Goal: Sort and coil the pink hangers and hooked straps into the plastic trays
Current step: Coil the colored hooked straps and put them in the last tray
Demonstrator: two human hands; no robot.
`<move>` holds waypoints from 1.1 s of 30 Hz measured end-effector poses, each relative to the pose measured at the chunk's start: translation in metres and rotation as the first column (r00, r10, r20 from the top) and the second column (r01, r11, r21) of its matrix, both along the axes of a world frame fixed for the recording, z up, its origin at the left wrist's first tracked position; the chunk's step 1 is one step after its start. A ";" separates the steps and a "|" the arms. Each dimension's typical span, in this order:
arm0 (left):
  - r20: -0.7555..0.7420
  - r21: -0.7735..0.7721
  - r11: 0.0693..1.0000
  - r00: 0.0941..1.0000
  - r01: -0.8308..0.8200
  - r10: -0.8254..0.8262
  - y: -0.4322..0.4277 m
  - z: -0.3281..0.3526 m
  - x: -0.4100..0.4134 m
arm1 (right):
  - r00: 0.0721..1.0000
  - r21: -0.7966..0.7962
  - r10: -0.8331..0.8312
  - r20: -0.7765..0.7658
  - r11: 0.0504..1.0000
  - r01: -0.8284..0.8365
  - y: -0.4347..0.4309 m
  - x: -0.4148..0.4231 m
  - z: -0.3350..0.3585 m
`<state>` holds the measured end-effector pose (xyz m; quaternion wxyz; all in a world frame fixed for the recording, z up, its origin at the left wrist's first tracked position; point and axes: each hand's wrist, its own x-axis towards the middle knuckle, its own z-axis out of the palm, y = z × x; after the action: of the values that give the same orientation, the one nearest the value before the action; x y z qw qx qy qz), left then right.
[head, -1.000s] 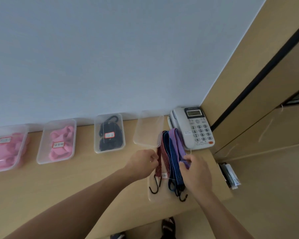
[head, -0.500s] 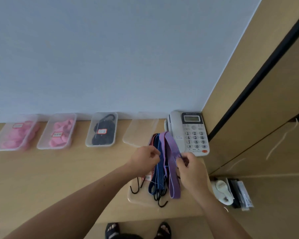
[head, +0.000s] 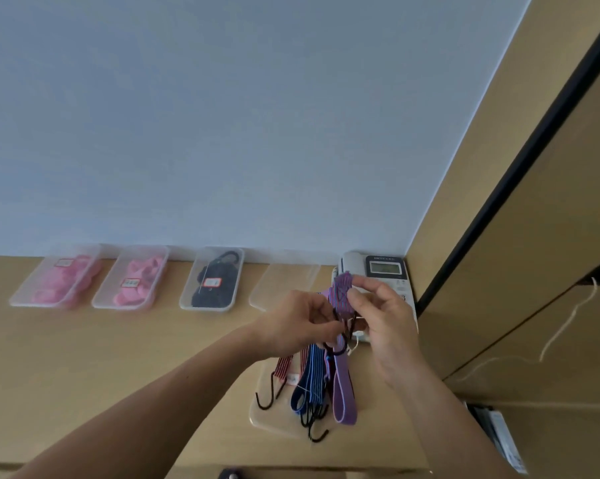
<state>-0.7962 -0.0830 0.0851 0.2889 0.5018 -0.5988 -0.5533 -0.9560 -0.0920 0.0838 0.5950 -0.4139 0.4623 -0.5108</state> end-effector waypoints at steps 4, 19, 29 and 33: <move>-0.102 -0.012 0.999 0.994 0.035 -0.036 -0.002 0.016 0.017 | 0.997 -0.053 0.036 -0.061 0.998 -0.039 -0.004 0.008 0.008; -0.139 -0.148 0.986 0.989 -0.076 0.055 -0.031 0.012 0.058 | 0.998 -0.102 0.041 0.040 0.994 -0.037 0.001 0.057 -0.014; -0.205 -0.118 0.993 0.979 0.000 -0.024 -0.051 0.006 0.076 | 0.995 -0.087 -0.097 -0.015 0.992 0.095 0.000 0.077 -0.010; -0.197 -0.104 0.994 0.980 -0.021 0.000 -0.064 0.008 0.078 | 0.995 -0.032 -0.029 -0.096 0.999 0.026 0.001 0.072 -0.010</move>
<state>-0.7180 -0.1473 0.0927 0.3756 0.4320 -0.5930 -0.5662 -0.8842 -0.0911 0.0742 0.5584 -0.4410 0.4881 -0.5053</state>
